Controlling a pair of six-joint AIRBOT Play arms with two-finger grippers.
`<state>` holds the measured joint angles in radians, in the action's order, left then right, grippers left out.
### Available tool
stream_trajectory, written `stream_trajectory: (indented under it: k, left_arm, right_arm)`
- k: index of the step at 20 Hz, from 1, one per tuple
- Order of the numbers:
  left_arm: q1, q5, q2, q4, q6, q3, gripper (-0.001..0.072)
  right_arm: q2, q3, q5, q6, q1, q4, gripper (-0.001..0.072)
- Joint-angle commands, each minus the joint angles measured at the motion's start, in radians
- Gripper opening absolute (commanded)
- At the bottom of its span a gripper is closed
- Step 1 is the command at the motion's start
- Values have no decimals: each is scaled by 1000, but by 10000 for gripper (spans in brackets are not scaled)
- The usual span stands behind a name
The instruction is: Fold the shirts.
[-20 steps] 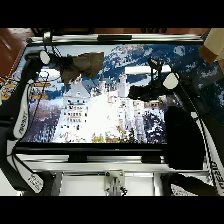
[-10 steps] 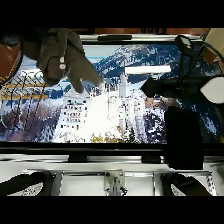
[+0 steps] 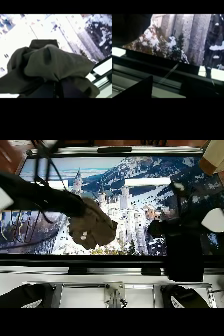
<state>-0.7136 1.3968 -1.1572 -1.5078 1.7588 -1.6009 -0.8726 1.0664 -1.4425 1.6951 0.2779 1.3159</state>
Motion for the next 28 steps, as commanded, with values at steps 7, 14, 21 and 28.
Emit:
stream_trajectory:
  k: [7, 14, 21, 28]
  left_arm:
    - [-143, -167, -39, 64, 167, 440, 719]
    - [95, -33, 46, 38, 67, 571, 719]
    - [106, -382, 27, 356, 33, 915, 719]
    - [94, -570, -86, 561, -58, 939, 709]
  right_arm:
    - [3, -252, 90, -21, 0, -50, 505]
    - [-15, -252, 238, 39, 1, -249, 505]
    - [-227, -252, 507, 20, 30, -290, 508]
    - [-468, -251, 555, -101, 31, -448, 649]
